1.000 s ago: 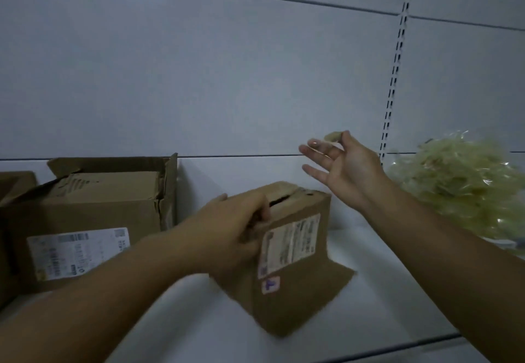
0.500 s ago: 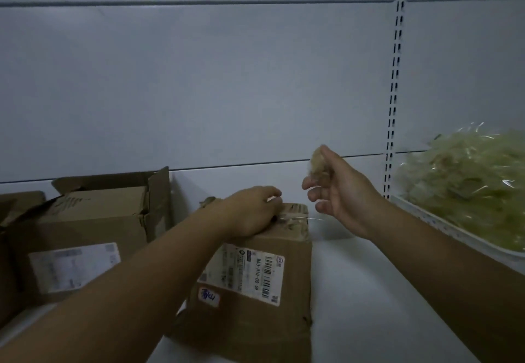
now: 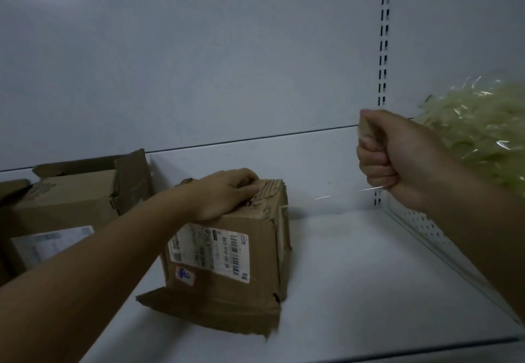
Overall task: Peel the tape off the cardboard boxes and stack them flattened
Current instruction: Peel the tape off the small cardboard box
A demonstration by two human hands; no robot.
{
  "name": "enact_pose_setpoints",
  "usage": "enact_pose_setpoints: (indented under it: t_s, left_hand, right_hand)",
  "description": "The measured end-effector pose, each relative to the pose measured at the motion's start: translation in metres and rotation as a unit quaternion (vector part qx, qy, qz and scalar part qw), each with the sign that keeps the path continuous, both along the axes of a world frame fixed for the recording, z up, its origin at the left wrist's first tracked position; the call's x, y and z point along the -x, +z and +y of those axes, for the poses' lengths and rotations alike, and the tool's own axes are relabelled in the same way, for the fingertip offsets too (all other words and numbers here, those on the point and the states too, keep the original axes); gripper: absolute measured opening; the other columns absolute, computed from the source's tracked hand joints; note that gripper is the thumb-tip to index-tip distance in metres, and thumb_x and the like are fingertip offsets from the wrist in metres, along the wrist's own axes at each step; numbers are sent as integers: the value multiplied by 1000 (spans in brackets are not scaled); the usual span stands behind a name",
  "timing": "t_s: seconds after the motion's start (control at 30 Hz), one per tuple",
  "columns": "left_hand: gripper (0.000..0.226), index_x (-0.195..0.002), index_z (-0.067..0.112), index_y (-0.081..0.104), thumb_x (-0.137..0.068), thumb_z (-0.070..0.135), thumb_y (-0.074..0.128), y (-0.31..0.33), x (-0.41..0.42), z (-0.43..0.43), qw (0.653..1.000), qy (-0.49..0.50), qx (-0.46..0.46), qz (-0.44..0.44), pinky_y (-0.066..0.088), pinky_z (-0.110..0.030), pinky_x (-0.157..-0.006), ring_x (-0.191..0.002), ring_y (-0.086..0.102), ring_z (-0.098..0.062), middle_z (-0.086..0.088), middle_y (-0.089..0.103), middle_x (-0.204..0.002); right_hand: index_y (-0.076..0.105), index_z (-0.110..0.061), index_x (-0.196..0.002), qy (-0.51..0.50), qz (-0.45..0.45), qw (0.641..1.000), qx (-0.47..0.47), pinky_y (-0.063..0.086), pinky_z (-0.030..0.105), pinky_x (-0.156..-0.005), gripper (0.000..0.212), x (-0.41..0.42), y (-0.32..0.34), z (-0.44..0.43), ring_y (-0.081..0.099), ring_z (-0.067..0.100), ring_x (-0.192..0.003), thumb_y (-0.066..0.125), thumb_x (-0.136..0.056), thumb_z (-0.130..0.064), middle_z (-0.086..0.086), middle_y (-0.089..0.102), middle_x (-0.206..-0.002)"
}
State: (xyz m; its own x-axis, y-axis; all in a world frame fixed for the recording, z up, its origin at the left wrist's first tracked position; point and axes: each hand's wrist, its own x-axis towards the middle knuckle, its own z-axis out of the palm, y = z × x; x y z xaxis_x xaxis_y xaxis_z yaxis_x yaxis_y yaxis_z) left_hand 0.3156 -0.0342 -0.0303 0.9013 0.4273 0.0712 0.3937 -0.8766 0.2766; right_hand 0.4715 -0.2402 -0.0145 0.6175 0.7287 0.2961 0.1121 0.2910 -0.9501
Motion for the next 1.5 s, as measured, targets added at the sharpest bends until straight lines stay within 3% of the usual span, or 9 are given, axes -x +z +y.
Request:
enact_pose_setpoints:
  t_s: [0.27, 0.33, 0.5, 0.63, 0.8, 0.93, 1.1, 1.3, 1.5]
  left_hand:
    - [33, -123, 35, 47, -95, 47, 34, 2, 1, -8, 1000, 14, 3, -2, 42, -36, -90, -99, 55, -10, 7, 59, -116]
    - [38, -128, 35, 46, -95, 49, 34, 1, 2, -10, 1000, 21, -5, -7, 40, -37, -95, -107, 53, -13, 5, 57, -125]
    - [42, -130, 38, 48, -91, 52, 42, 6, 4, -23, 994, 2, -23, -103, 33, -27, -95, -116, 46, -9, 8, 50, -136]
    - [54, -122, 33, 54, -77, 64, 54, 16, -19, -39, 997, 61, 15, -43, 42, -32, -88, -103, 54, -14, 7, 57, -116]
    - [33, -112, 17, 60, -81, 25, 62, 2, -35, -45, 997, 22, 43, -60, 37, -18, -63, -76, 51, -2, 15, 54, -85]
    - [31, -114, 17, 59, -83, 20, 56, 2, -33, -44, 997, 9, 26, -68, 33, -15, -62, -78, 49, -2, 14, 53, -87]
    - [41, -125, 23, 55, -84, 20, 55, -1, -34, -43, 997, 9, 18, -74, 35, -18, -72, -100, 47, -11, 6, 54, -113]
    - [45, -130, 22, 53, -85, 20, 53, -1, -33, -44, 997, 9, -5, -72, 30, -23, -87, -113, 46, -14, 0, 51, -133]
    - [40, -125, 24, 54, -86, 23, 54, -4, -34, -43, 997, 18, -19, -76, 33, -25, -85, -106, 46, -11, 3, 53, -131]
  right_hand:
    - [39, -20, -49, 0, -299, 913, 276, 25, 24, -46, 47, 3, -50, 4, 30, 12, -37, 51, -84, -49, -5, 38, -43]
    - [46, -18, -64, -31, -369, 891, 262, 29, 26, -48, 43, 7, -72, 16, 37, 9, -41, 53, -82, -56, -6, 44, -48]
    - [49, -38, -100, 74, -365, 908, 192, 33, 17, -43, 22, 16, -99, 36, 43, 2, -40, 58, -83, -48, -10, 55, -48]
    - [61, -23, -83, 48, -456, 868, 190, 35, 23, -52, 19, 22, -101, 45, 48, 3, -53, 46, -93, -31, -8, 52, -59]
    - [51, -20, -71, 53, -498, 839, 215, 35, 29, -56, 29, 18, -107, 41, 41, 9, -54, 41, -96, -31, -4, 47, -60]
    - [36, -24, -61, 98, -555, 758, 328, 29, 23, -53, 37, 10, -123, 19, 36, 6, -55, 39, -96, -35, -4, 42, -62]
    - [49, -13, -62, 121, -505, 782, 343, 35, 24, -57, 34, 0, -114, 7, 41, 6, -55, 49, -89, -34, -3, 48, -62]
    - [33, -16, -50, 115, -456, 830, 301, 26, 32, -53, 37, 2, -117, 6, 30, 13, -52, 52, -81, -15, 3, 33, -54]
    - [51, -19, -48, -41, -306, 950, 42, 28, 21, -41, 31, -8, -65, 3, 30, 7, -40, 55, -77, -27, -6, 37, -41]
